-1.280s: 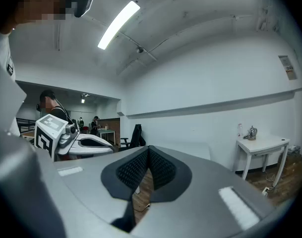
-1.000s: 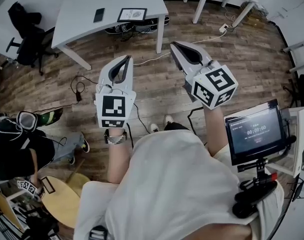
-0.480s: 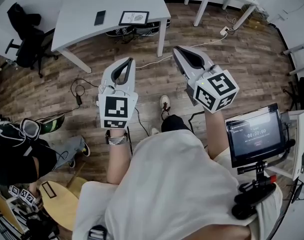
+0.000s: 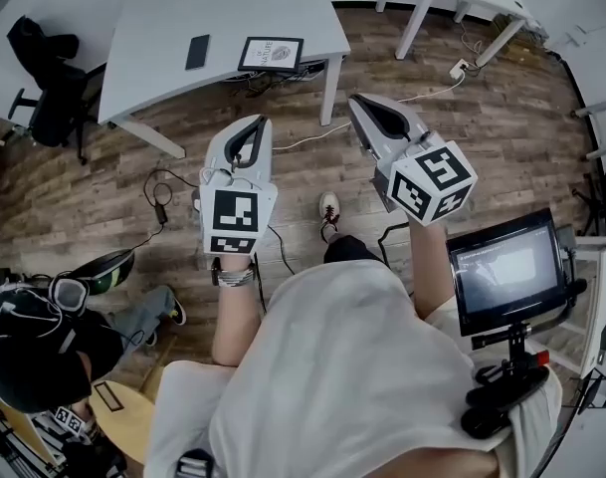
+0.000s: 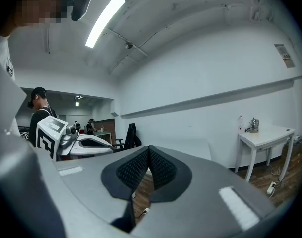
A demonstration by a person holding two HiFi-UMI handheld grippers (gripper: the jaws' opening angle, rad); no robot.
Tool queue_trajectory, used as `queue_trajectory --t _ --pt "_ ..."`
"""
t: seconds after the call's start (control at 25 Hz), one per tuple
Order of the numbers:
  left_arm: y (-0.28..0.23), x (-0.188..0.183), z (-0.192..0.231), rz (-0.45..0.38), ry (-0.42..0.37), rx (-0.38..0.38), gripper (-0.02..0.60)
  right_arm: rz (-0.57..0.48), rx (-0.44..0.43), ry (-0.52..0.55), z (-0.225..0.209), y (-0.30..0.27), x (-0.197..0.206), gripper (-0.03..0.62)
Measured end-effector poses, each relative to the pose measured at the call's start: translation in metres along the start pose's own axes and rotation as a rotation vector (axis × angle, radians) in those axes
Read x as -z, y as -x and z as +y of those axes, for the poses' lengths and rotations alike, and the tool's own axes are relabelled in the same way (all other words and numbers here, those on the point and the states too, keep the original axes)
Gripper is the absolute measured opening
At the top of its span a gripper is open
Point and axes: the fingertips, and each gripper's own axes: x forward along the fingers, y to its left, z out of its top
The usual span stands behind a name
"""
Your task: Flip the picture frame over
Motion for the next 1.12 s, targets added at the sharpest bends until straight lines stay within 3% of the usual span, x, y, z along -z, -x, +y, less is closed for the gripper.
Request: queue_trajectory --t 0.16,0.32,0.56,0.92,1.12 --pt "-0.041 0.005 0.020 0.034 -0.024 -0.004 0.005 0.025 -0.005 -0.023 -0.031 -0.031 0.007 0.002" --pt "-0.098 0.014 0.035 0.104 -0.039 0.039 0.005 0.069 0.001 -0.044 -0.070 -0.064 0.014 0.003" --pt "-0.215 0.054 0.046 0.275 -0.094 0.110 0.043 0.134 0.016 -0.091 -0.158 -0.122 0.033 0.002" --pt "-0.226 0.107 0.042 0.384 -0.129 0.160 0.068 0.182 0.016 -0.117 -0.152 -0.126 0.062 0.003" --pt "-0.258 0.127 0.042 0.460 -0.212 0.175 0.098 0.231 0.009 -0.144 -0.179 -0.139 0.082 0.003"
